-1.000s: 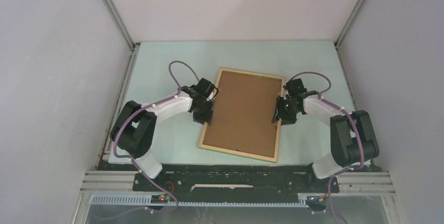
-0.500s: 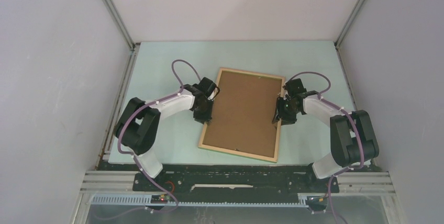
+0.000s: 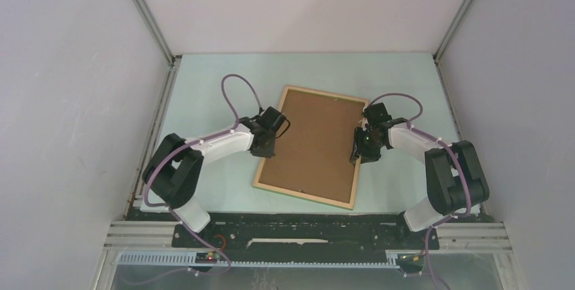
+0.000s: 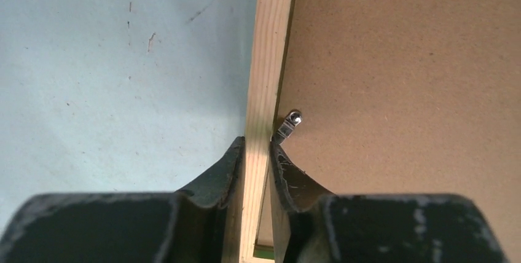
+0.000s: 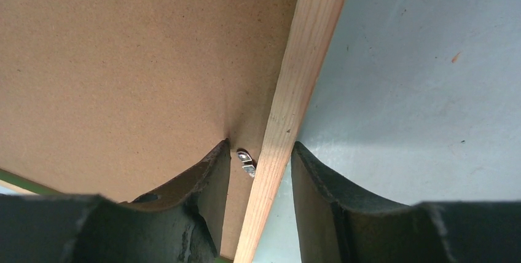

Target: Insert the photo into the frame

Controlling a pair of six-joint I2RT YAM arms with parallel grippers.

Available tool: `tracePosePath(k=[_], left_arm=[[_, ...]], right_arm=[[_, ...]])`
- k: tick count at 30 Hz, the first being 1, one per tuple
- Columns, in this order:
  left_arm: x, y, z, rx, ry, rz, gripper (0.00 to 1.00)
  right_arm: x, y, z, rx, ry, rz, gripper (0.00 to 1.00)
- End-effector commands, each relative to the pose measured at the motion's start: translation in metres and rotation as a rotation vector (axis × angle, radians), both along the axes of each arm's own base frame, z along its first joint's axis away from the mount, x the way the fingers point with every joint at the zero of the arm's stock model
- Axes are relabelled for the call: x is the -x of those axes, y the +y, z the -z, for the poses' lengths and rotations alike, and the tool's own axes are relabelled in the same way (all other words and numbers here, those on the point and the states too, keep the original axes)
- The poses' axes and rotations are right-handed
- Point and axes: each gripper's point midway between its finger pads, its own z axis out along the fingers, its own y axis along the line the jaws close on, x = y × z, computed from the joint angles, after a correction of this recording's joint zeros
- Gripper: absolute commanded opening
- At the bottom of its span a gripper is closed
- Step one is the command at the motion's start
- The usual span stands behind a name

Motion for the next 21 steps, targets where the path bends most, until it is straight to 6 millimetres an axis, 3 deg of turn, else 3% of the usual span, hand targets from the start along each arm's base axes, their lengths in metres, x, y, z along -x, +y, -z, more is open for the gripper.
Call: tracePosePath(k=[1, 5, 10, 15, 21], left_arm=[[-0.017, -0.017, -0.024, 0.142, -0.141, 0.019, 0.01], [-0.001, -0.034, -0.028, 0.289, -0.04, 0.032, 0.11], [-0.005, -0.025, -0.045, 0.298, -0.098, 0.012, 0.36], [-0.009, -0.019, -0.039, 0.231, -0.02, 0.077, 0.53], [-0.003, -0.024, -0.026, 0.222, 0.097, 0.157, 0.6]], right_arm=[[-0.012, 0.008, -0.007, -0.027, -0.034, -0.004, 0.48], [-0.018, 0.008, -0.006, -0.056, -0.034, 0.025, 0.47], [-0.02, 0.006, -0.007, -0.059, -0.038, 0.031, 0.47], [-0.021, 0.004, -0.006, -0.051, -0.031, 0.027, 0.47], [-0.023, 0.004, -0.004, -0.056, -0.022, 0.026, 0.47]])
